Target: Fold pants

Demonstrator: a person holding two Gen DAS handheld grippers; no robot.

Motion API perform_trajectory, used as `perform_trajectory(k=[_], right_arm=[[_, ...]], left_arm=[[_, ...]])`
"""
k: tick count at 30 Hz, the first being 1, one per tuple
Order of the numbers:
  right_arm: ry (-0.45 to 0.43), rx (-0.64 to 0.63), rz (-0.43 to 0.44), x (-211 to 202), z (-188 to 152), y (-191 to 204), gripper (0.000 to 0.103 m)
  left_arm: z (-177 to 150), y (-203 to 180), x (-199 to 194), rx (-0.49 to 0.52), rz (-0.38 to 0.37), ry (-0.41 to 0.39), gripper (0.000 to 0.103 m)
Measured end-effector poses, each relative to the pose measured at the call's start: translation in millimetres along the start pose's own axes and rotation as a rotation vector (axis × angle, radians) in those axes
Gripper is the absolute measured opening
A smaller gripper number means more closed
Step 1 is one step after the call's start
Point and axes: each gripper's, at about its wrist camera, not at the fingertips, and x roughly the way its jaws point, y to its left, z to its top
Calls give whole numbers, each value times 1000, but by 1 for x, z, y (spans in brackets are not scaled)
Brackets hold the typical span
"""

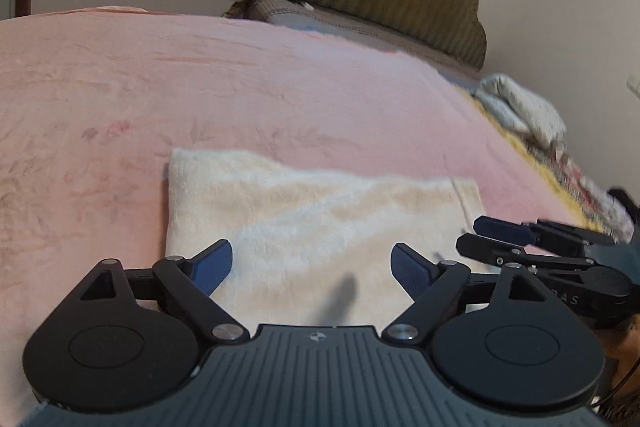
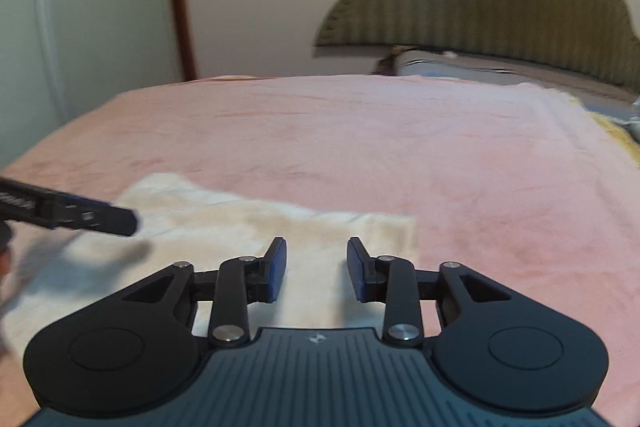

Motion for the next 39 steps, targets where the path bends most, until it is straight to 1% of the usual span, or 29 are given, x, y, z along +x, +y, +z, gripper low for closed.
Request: perform_trajectory(k=[1, 2, 3, 4, 5, 6, 7, 8, 10, 11, 13, 15, 16, 17, 18, 20, 21, 22, 23, 26, 29, 31, 34, 39], right_arm=[[16, -17, 29, -3, -7, 4, 46], [42, -45, 34, -2, -14, 8, 54], [73, -81, 17, 1, -21, 12, 54], [83, -120, -7, 3, -29, 15, 55], [65, -154, -43, 4, -36, 17, 65], [52, -143, -63, 4, -40, 16, 68], [48, -116, -60, 2, -42, 14, 68], [42, -88, -57, -1, -43, 12, 68], [17, -61, -55, -8, -46, 11, 68], [0, -51, -54, -12, -48, 11, 69], [-21, -42, -43, -18, -58, 10, 72], [-50, -22, -33, -21, -67, 8, 73], [-49, -15, -29, -22, -68, 8, 74], [-49, -15, -27, -22, -66, 8, 76], [-44, -21, -25, -21, -66, 9, 79], [-39, -39, -32, -19, -66, 12, 81], [-39, -42, -38, -19, -66, 13, 91], [-33, -35, -65, -17, -66, 13, 102], [-16, -12, -94, -15, -66, 11, 103], [27, 146, -3, -9, -68, -14, 103], [0, 226, 49, -14, -71, -27, 103], [-1, 228, 50, -14, -71, -27, 103], [11, 197, 27, -14, -70, -22, 103], [12, 195, 26, -14, -70, -22, 103]], left_arm=[[-8, -6, 1, 54, 18, 14, 89], [-15, -12, 2, 104, 43, 14, 89], [-23, -20, 4, 162, 76, 10, 89], [-33, -29, 5, 223, 118, 4, 89], [-39, -38, 4, 269, 145, -8, 89], [-44, -45, 1, 302, 159, -23, 89], [-48, -51, -3, 320, 155, -33, 89], [-50, -52, -7, 316, 129, -39, 90], [-52, -49, -14, 266, 77, -49, 91], [-53, -46, -15, 240, 70, -47, 92], [-52, -42, -11, 198, 88, -27, 93], [-53, -43, -9, 196, 105, -24, 93], [-54, -45, -9, 199, 118, -30, 93], [-55, -47, -8, 200, 134, -32, 93], [-55, -50, -7, 200, 149, -32, 95], [-57, -54, -7, 202, 171, -37, 98], [-58, -55, -6, 201, 179, -39, 100], [-59, -55, -5, 201, 188, -42, 100], [-60, -56, -5, 203, 194, -47, 101], [-64, -57, -4, 206, 208, -63, 103], [-67, -55, -4, 203, 206, -77, 103], [-69, -57, -4, 207, 208, -88, 103], [-70, -58, -5, 215, 209, -95, 103], [-66, -56, -11, 225, 215, -79, 103]])
